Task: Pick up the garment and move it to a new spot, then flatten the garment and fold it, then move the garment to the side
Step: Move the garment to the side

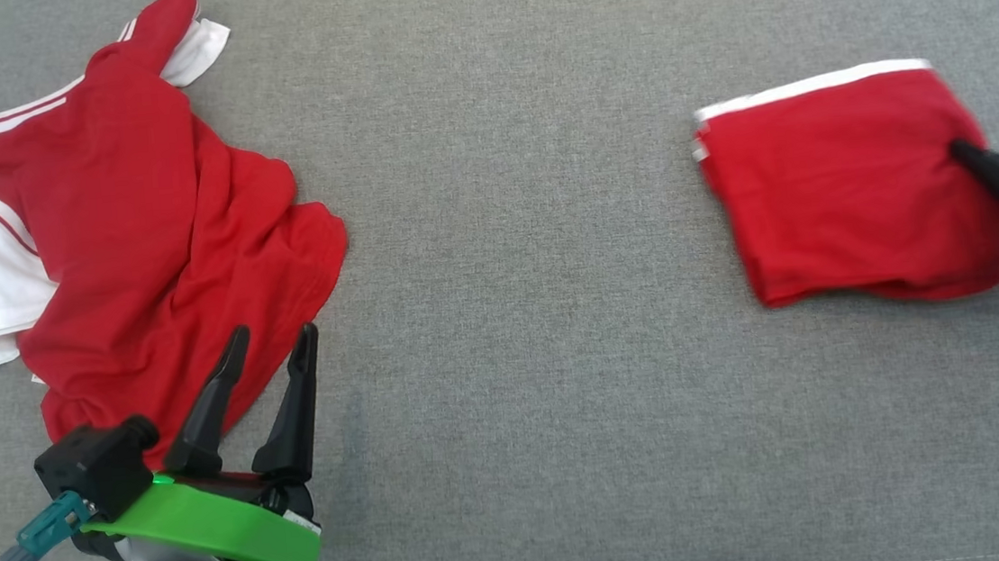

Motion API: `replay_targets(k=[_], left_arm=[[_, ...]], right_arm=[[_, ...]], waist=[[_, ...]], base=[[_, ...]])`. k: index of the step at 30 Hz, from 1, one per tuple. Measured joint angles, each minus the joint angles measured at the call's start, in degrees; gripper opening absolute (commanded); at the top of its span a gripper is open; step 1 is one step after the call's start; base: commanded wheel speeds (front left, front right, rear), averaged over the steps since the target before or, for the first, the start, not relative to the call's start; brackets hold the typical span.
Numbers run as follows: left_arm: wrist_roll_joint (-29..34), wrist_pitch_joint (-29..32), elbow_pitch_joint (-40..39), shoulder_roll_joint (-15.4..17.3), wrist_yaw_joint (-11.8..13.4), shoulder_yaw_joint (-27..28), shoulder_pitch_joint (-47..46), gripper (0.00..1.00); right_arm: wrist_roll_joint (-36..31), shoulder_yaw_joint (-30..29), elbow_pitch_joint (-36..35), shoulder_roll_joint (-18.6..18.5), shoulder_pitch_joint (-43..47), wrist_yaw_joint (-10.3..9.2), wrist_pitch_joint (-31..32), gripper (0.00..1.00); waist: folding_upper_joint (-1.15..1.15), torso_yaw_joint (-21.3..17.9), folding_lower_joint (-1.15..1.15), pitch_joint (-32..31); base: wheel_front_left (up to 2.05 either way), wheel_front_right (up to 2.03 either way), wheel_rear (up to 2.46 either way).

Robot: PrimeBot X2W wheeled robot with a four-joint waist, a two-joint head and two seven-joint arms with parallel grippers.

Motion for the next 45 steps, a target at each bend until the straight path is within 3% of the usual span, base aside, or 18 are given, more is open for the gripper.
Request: replay_targets(k=[10,18,29,30,31,45], left_arm=[[2.0,0.04,1.58,1.31,0.01,0.7,-0.77,1.0],[2.1,0.07,1.22,1.64,0.01,1.99,-0.83,1.0],[2.52,0.05,1.18,1.59,0.01,4.46,-0.77,1.0],[2.53,0.05,1.19,1.51,0.01,4.67,-0.77,1.0],[2.53,0.05,1.18,1.35,0.01,4.93,-0.75,1.0],[3.12,0.04,1.16,0.54,0.01,6.75,-0.73,1.0]], right_arm=[[-3.78,-1.6,6.23,-8.21,-1.98,-4.17,1.79,0.0],[-9.85,-1.27,8.48,-13.06,-6.62,-4.82,2.02,0.0],[-13.13,-0.62,13.03,-14.38,-8.95,-5.91,1.68,0.0],[-13.97,-0.54,14.38,-14.32,-8.98,-6.39,0.59,0.67],[-14.65,-0.4,14.93,-14.41,-8.98,-6.49,0.19,1.0],[-16.71,0.35,21.03,-10.31,-8.12,-7.34,-4.53,1.0]], waist=[[0.0,-0.59,0.0,1.59],[0.0,-0.9,0.0,3.72],[0.0,-1.41,0.0,6.34],[0.0,-1.7,0.0,6.54],[0.0,-1.83,0.0,6.62],[0.0,-3.69,0.0,6.59]], base=[[0.0,0.0,0.0],[0.0,0.0,0.0],[0.0,0.0,0.0],[0.0,0.0,0.0],[0.0,0.0,0.0],[0.0,0.0,0.0]])
